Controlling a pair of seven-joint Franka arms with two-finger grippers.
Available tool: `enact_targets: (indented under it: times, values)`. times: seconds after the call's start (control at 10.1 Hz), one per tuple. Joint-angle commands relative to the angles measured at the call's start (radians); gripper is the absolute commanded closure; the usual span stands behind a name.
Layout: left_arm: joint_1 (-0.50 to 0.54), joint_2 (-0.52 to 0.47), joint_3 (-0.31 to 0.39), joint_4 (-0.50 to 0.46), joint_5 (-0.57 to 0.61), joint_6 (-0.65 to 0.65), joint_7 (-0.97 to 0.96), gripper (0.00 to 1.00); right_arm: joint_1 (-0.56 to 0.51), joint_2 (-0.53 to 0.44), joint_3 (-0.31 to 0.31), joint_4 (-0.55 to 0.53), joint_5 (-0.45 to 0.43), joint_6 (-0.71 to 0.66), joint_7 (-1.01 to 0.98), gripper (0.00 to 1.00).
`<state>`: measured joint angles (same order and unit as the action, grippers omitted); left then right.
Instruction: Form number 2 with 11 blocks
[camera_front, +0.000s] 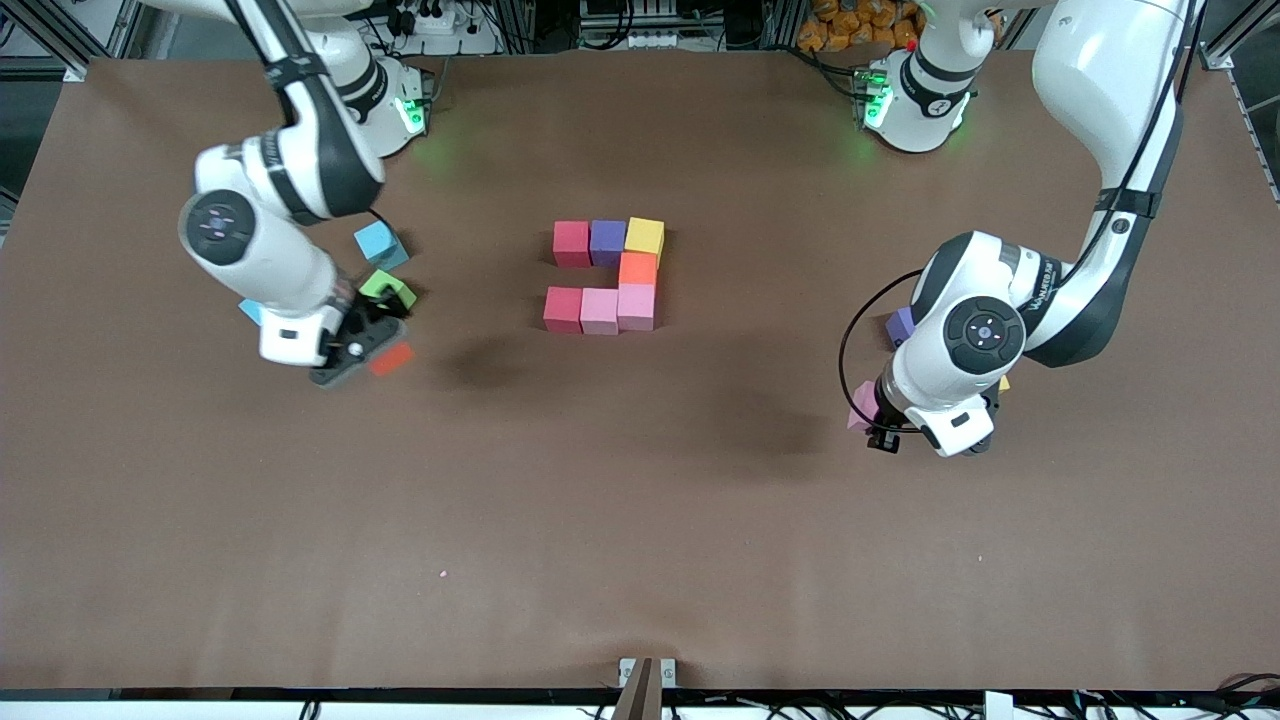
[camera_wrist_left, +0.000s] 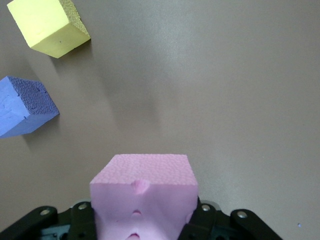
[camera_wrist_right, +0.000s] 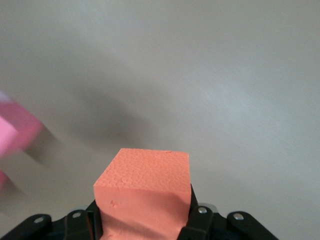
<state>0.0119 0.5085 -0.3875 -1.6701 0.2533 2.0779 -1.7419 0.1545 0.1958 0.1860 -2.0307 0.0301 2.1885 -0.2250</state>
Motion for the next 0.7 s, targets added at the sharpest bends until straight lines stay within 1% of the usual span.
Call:
enact_targets:
  times: [0.0, 0.2, 0.3, 0.6]
  values:
    - [0.002, 0.002, -0.002, 0.012, -0.023, -0.007, 0.013, 0.97, 0.138, 0.173, -0.014, 0.162, 0.051, 0.016, 0.280, 0.80]
    - [0.003, 0.005, -0.002, 0.013, -0.023, -0.007, 0.016, 0.97, 0.229, 0.276, -0.014, 0.198, 0.051, 0.127, 0.560, 0.80]
    - [0.003, 0.005, -0.002, 0.013, -0.023, -0.007, 0.018, 0.97, 0.253, 0.301, -0.014, 0.195, 0.051, 0.178, 0.646, 0.80]
    - [0.003, 0.008, -0.002, 0.012, -0.023, -0.007, 0.021, 0.97, 0.261, 0.307, -0.014, 0.167, 0.054, 0.188, 0.740, 0.80]
